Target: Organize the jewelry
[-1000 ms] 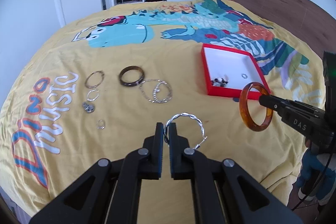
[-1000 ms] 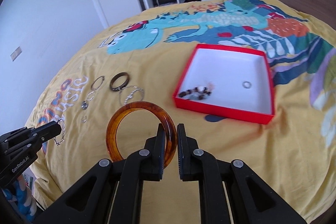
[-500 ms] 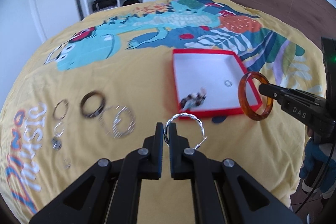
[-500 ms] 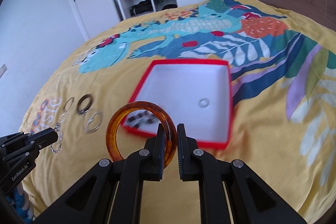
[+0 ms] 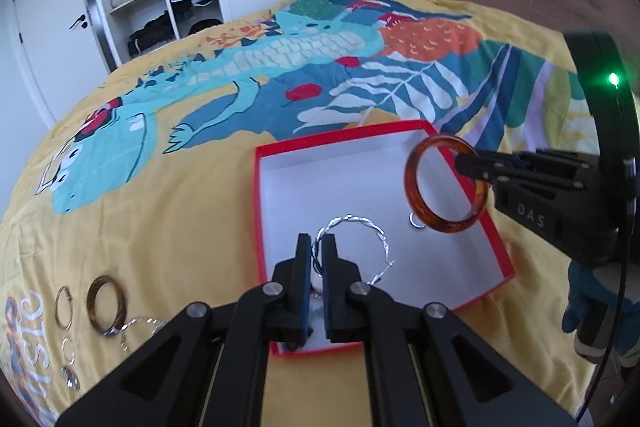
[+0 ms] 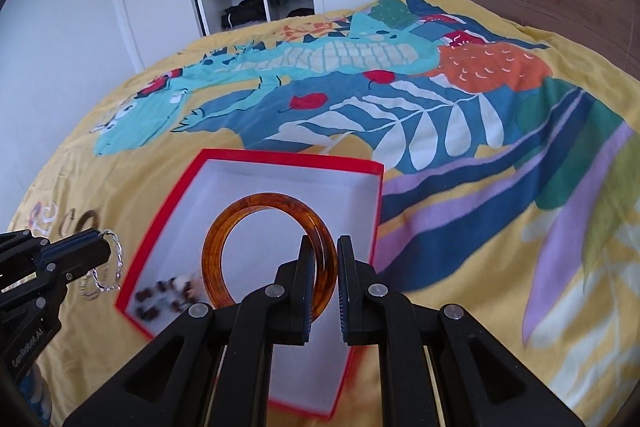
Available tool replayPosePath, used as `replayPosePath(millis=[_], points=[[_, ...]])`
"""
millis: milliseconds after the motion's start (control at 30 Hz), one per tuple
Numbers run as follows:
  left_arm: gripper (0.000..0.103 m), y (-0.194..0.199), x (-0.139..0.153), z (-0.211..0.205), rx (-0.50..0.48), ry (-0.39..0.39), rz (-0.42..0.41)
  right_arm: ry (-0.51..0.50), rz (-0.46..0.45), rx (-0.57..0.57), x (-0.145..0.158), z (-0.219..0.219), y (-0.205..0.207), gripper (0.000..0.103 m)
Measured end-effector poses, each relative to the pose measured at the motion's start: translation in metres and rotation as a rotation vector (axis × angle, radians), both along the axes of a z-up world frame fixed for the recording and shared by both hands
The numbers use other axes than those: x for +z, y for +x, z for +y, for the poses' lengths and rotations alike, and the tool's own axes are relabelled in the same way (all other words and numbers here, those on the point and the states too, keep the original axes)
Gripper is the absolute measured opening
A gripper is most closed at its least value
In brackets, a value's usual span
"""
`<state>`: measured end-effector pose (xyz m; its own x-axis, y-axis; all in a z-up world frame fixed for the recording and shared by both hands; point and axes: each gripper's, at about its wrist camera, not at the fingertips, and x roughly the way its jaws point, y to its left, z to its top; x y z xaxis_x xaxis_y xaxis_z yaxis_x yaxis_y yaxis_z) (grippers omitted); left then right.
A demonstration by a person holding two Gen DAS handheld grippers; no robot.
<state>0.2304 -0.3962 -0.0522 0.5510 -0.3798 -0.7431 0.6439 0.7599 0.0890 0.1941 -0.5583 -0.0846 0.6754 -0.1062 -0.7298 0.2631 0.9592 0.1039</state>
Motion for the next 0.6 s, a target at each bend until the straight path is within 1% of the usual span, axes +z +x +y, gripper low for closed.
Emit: replayPosePath(millis=[267, 600], points=[[0.004, 0.016, -0.032, -0.009, 0.004, 0.036, 0.033, -0.04, 0.049, 0.057, -0.019, 0.002, 0.027, 0.01], [0.004, 0.023, -0.05, -0.008, 0.014, 0.044, 0.066, -0.072, 0.098, 0.094, -0.033, 0.007, 0.042, 0.01]])
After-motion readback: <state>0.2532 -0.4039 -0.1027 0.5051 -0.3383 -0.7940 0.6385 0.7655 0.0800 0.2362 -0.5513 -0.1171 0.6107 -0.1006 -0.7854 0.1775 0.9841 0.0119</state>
